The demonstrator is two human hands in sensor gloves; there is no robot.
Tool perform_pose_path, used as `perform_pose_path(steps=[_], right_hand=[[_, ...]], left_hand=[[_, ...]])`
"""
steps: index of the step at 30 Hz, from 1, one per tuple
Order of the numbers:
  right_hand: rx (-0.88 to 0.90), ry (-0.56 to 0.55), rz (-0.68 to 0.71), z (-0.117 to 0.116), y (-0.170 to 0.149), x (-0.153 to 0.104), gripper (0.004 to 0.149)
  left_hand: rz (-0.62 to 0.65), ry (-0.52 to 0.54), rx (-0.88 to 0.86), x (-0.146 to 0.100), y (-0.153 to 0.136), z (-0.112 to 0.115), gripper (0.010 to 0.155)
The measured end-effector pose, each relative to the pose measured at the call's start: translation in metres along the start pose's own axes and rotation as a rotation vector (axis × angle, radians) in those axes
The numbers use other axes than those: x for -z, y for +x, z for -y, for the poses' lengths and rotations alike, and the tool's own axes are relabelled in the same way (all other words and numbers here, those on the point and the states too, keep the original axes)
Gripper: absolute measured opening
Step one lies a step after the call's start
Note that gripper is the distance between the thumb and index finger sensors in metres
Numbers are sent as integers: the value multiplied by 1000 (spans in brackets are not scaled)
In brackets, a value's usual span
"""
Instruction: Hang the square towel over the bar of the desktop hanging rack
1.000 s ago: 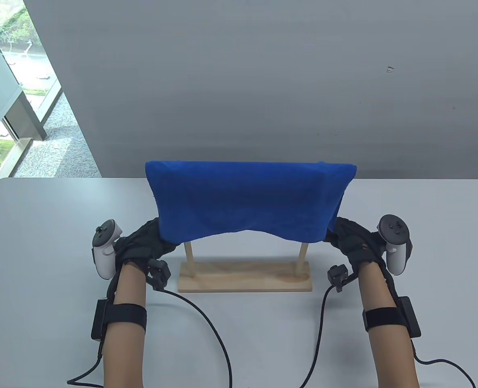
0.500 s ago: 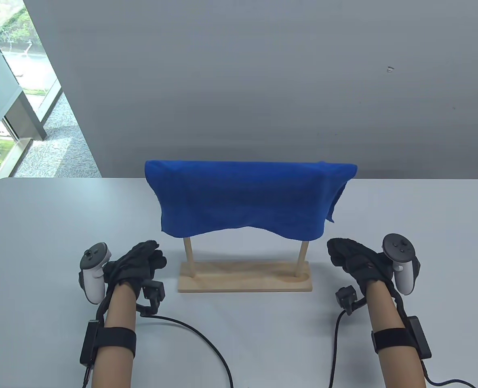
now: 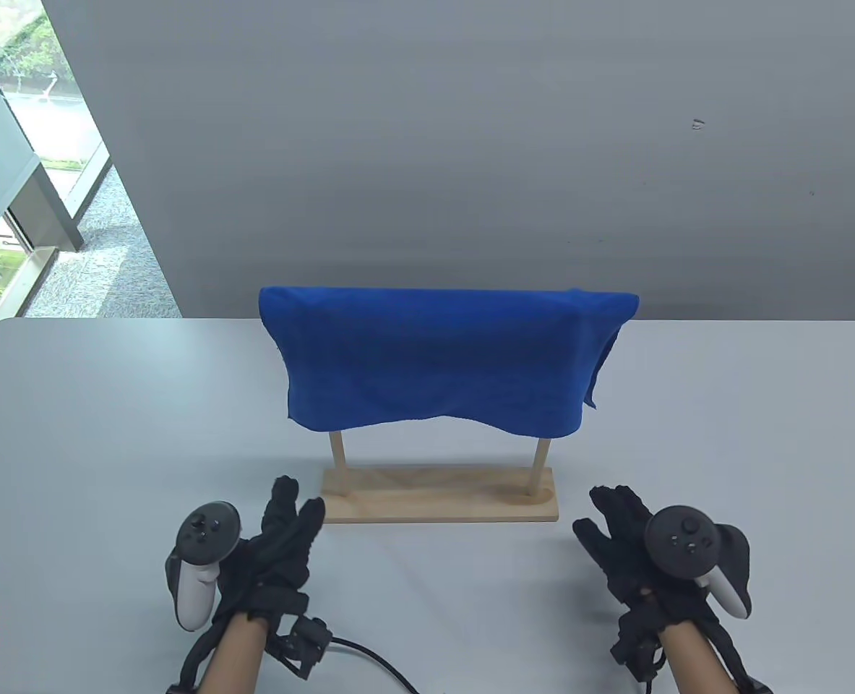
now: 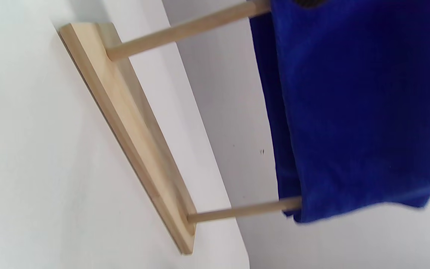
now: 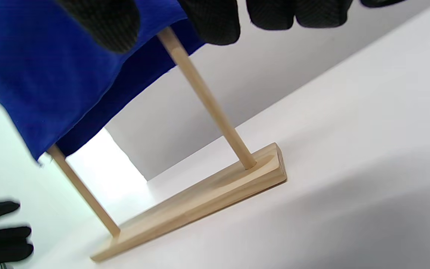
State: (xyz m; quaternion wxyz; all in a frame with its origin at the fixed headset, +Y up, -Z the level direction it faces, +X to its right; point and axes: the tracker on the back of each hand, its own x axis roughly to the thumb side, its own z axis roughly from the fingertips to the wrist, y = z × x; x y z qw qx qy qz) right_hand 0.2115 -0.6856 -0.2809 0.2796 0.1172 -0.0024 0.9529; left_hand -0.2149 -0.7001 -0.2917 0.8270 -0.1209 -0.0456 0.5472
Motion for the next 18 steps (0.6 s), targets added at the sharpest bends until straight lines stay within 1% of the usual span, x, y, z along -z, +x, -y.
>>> perform_pose_path(steps=[1,2,4,5,7,9,11,13,15,18], right_hand=[[-81,0,45,-5,9,-7,72],[-130,2,74,-9,14,-12,74],[-273,2,151,-21,28,-24,77],[-313,8,166,-24,31,-27,79],[-419,61,207,-33,40,-31,81],[-491,97,235,-42,43,-32,82],[-540,142,243,-48,44,-32,83],[-556,170,241,-49,43,-32,83],[-547,163,243,-49,41,-31,83],[-526,164,237,-48,37,-29,83]], left_hand=[[36,-25,110,-7,9,15,83],[54,-41,188,-11,14,25,84],[104,-86,494,-23,27,57,85],[116,-99,607,-26,30,68,85],[117,-103,951,-34,34,96,87],[95,-65,1272,-37,31,115,91],[92,-81,1530,-38,26,126,94],[79,-85,1592,-37,20,129,95],[86,-110,1525,-35,15,126,94],[55,-112,1442,-33,12,119,93]])
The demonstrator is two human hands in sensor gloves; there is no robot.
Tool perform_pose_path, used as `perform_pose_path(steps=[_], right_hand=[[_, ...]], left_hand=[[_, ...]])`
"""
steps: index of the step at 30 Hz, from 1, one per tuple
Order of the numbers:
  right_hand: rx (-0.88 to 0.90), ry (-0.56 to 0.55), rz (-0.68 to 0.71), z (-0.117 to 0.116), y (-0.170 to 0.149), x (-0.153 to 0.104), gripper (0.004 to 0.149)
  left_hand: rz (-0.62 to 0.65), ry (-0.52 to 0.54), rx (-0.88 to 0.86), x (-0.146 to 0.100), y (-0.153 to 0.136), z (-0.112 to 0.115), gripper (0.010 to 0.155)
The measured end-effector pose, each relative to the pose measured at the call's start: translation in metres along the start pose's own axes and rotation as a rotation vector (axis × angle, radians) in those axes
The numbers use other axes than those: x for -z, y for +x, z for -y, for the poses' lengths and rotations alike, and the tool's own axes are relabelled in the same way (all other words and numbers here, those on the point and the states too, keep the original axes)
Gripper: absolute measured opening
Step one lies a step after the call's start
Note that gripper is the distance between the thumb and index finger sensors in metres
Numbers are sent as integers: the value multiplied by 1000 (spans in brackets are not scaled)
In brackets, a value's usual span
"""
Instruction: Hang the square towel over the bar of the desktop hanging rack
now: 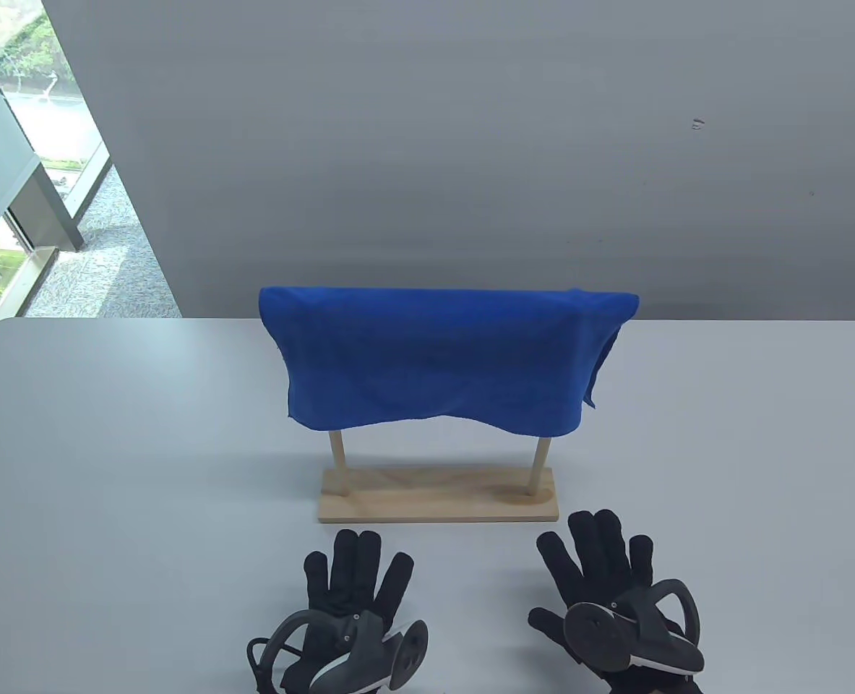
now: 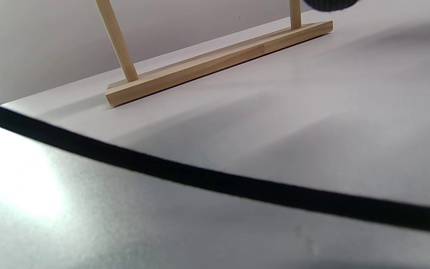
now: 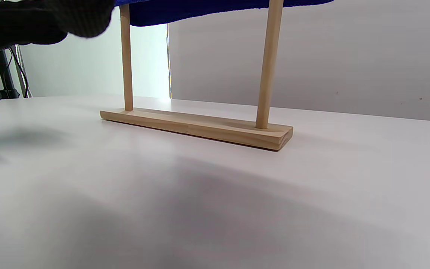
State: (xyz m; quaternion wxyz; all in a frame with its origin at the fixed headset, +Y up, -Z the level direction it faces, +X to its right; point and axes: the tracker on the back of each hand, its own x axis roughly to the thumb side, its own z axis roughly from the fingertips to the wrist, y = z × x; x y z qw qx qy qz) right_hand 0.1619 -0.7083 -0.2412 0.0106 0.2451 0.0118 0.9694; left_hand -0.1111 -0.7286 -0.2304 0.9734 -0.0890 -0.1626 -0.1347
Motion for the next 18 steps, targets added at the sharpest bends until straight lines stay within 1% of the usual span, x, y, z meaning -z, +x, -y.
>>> perform_pose_path(steps=[3,10,15,18], right_hand=[[17,15,4,-2,-3,3,83],[52,47,17,-8,-8,10,83],[68,56,17,-10,-10,11,82],[76,70,15,-11,-11,12,82]], left_hand=[[-17,-7,-64,-1,-8,0,93],[-1,42,-224,-1,-23,-2,90],[13,10,-273,2,-27,1,90],[22,10,-287,3,-28,2,90]])
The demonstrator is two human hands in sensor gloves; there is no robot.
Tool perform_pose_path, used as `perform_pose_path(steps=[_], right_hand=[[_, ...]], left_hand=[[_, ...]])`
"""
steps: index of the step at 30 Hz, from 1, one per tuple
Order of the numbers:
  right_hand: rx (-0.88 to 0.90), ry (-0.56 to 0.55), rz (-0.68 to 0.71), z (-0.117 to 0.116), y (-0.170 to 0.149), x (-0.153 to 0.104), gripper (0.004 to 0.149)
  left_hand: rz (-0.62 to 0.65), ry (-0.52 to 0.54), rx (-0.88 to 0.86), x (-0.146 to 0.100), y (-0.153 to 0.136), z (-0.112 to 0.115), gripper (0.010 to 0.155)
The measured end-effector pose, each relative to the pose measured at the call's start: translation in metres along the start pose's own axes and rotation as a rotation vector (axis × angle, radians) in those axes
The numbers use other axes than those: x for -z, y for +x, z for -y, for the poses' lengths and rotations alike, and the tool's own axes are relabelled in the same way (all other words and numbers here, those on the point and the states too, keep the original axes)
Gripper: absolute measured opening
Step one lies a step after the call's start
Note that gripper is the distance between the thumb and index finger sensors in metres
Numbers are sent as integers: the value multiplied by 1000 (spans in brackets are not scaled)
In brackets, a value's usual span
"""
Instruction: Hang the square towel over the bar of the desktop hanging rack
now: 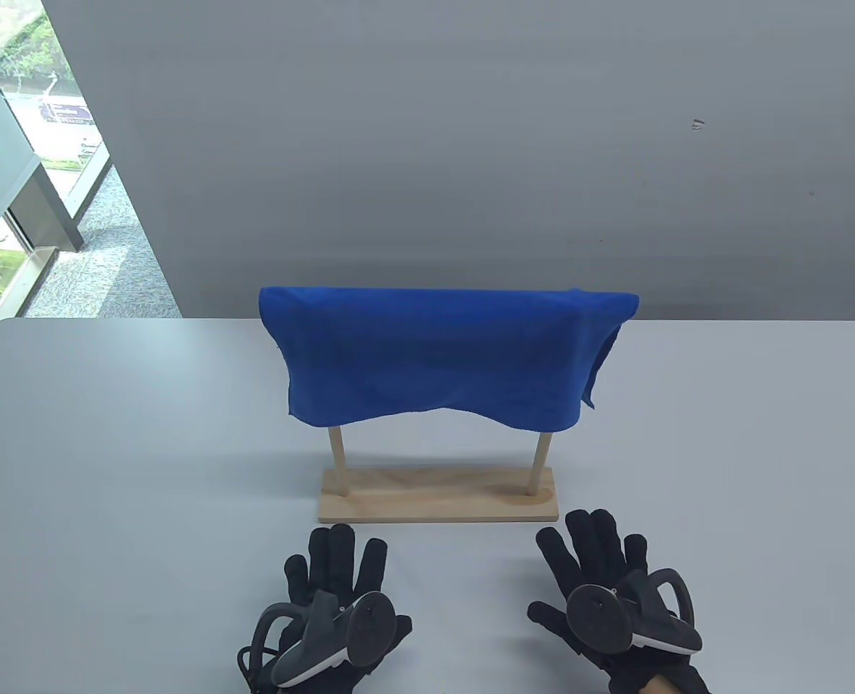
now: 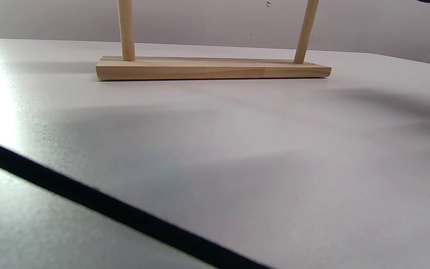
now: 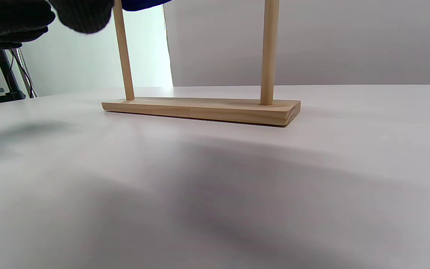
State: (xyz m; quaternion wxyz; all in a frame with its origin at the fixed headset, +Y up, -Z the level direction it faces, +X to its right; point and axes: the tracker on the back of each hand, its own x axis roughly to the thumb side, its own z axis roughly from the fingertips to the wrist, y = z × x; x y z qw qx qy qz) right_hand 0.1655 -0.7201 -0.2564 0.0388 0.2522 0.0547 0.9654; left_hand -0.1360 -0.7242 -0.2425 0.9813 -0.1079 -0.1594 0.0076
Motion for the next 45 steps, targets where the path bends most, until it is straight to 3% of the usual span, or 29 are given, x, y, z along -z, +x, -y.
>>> perform_pose_path(steps=[45], right_hand=[[67,132,-30,-6,-1,-1,80]], left_hand=[[7,-151,-71,1,0,6,89]])
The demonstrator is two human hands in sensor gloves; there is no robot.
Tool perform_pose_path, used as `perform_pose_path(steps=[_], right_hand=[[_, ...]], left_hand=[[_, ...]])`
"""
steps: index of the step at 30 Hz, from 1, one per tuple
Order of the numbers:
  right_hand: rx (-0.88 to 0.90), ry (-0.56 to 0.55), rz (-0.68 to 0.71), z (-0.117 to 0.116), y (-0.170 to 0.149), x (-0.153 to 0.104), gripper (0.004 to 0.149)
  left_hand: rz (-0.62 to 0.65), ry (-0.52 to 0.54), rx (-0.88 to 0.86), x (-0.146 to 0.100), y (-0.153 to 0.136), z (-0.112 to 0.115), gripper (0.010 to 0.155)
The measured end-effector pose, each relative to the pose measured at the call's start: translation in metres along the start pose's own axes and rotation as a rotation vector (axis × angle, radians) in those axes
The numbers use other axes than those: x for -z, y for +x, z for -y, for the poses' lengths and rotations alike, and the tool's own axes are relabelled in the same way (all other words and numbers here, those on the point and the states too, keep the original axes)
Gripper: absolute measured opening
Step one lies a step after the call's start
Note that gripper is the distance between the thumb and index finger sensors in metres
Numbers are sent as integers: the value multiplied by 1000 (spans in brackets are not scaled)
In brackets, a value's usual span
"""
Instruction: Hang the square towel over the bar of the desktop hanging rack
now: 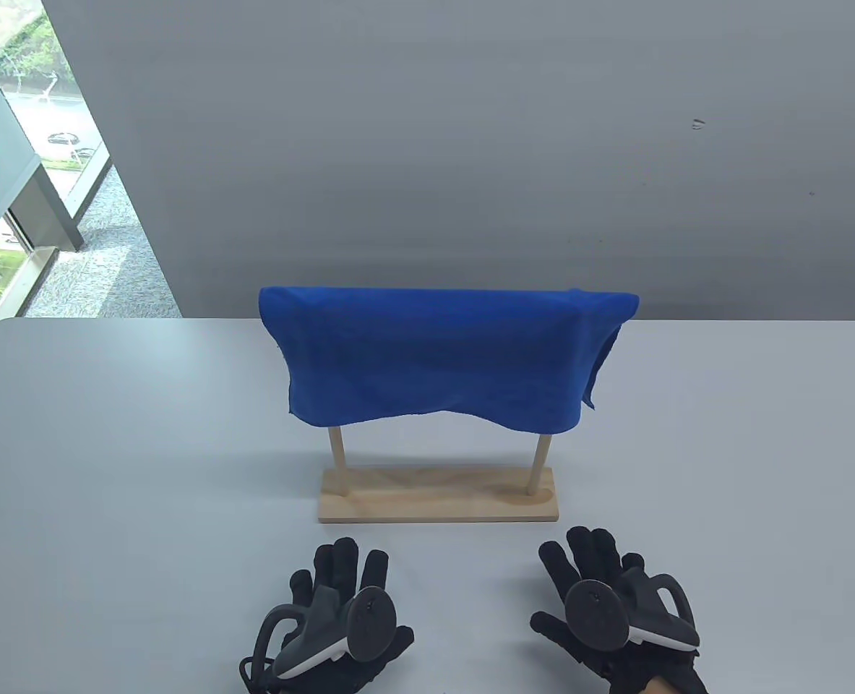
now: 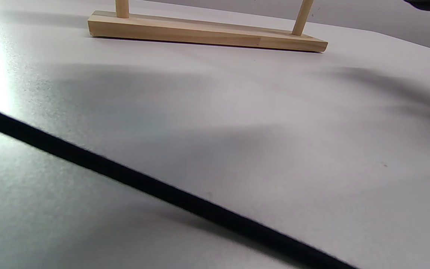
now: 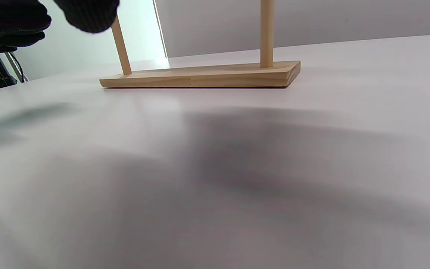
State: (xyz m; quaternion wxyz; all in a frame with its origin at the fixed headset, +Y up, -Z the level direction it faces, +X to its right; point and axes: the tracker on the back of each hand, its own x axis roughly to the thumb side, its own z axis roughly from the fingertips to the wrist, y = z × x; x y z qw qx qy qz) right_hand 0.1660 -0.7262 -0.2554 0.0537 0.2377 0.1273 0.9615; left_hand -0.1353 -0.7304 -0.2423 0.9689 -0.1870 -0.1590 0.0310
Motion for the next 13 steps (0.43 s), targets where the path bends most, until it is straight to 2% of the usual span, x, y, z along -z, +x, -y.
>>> perform_pose_path(steps=[13], right_hand=[[38,48,35,-3,0,4,80]], left_hand=[[-21,-49,-39,1,-4,3,87]])
